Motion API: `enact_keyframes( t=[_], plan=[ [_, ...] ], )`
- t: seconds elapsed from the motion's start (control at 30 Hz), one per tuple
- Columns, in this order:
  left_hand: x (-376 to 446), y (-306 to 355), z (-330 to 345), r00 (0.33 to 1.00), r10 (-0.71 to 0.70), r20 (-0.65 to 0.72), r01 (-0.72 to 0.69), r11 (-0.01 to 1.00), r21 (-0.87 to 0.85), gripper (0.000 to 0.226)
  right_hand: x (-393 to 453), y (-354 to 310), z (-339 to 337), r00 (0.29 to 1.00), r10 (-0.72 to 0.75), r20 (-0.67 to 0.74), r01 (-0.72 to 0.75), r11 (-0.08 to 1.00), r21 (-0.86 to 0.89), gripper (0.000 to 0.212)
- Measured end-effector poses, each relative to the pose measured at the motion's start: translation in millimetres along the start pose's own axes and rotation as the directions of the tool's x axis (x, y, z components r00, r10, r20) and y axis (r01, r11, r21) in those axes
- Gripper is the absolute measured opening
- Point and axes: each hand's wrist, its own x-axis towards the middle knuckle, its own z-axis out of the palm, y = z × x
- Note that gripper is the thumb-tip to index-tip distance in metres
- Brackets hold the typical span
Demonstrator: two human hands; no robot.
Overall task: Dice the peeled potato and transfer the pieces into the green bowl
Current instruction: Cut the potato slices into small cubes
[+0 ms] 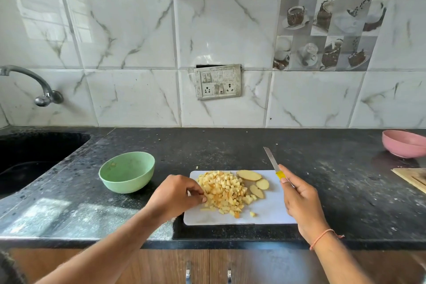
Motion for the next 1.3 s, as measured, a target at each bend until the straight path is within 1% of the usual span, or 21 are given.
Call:
enact_keyframes(
  t=[0.1,0.13,0.2,0.27,0.33,0.4,0.53,0.7,0.8,0.87,0.93,1.0,1.1,1.13,1.23,1.3],
  plan=[
    [14,8,-11,1.0,-0.01,0.027,0.012,0.997,-0.077,0.013,-4,-3,0,1.0,0.001,0.001,-0.001,1.0,0.001,0.034],
    [18,10,-17,0.999,-0.009,0.042,0.012,0.998,-0.066,0.013,-4,-5,-1,1.0,0.0,0.003,0.0,1.0,0.005,0.034],
    [20,7,-31,0.995,-0.02,0.098,0.018,1.0,0.021,0.013,-4,-7,0,1.0,0.004,0.008,-0.005,1.0,0.015,0.034],
    [19,3,-40,0.982,-0.061,0.181,0.039,0.991,0.126,0.015,-4,-8,-2,1.0,0.005,0.011,-0.005,1.0,0.018,0.034],
    [17,-1,-41,0.963,-0.095,0.252,0.048,0.981,0.187,0.013,-3,-7,-4,1.0,0.009,0.01,-0.009,1.0,0.023,0.034],
    [13,-4,-36,0.961,-0.11,0.254,0.065,0.982,0.178,0.013,-3,-6,-4,1.0,0.011,0.012,-0.011,0.999,0.031,0.034],
    [10,-2,-25,0.975,-0.1,0.198,0.075,0.989,0.13,0.011,-2,-7,-3,1.0,0.014,0.016,-0.015,0.999,0.038,0.034],
    [9,4,-20,0.971,-0.077,0.228,0.056,0.994,0.098,0.009,-4,-8,-3,1.0,0.019,0.014,-0.019,0.999,0.034,0.034],
    [11,11,-21,0.971,-0.035,0.238,0.015,0.996,0.086,0.008,-4,-8,-3,0.999,0.023,0.022,-0.024,0.999,0.035,0.033],
    [12,17,-28,0.963,0.003,0.268,-0.037,0.992,0.119,0.009,-5,-8,-4,0.999,0.029,0.024,-0.03,0.999,0.031,0.033],
    [12,21,-40,0.947,-0.003,0.323,-0.068,0.976,0.209,0.015,-5,-7,-4,0.999,0.038,0.024,-0.038,0.999,0.03,0.034],
    [12,20,-51,0.927,-0.038,0.373,-0.075,0.956,0.284,0.026,-3,-6,-6,0.999,0.04,0.018,-0.04,0.999,0.029,0.034],
    [8,14,-52,0.901,-0.079,0.426,-0.043,0.962,0.27,0.037,-1,-4,-6,0.999,0.049,0.011,-0.05,0.998,0.035,0.035],
    [7,14,-49,0.904,-0.073,0.422,-0.039,0.967,0.251,0.037,-1,-4,-6,0.999,0.053,0.012,-0.053,0.998,0.038,0.035],
    [6,17,-38,0.916,-0.031,0.399,-0.051,0.98,0.193,0.022,-2,-5,-7,0.998,0.051,0.027,-0.052,0.998,0.043,0.035],
    [8,20,-35,0.918,-0.02,0.397,-0.046,0.986,0.157,0.017,-2,-6,-6,0.999,0.047,0.027,-0.048,0.998,0.04,0.035]
  ],
)
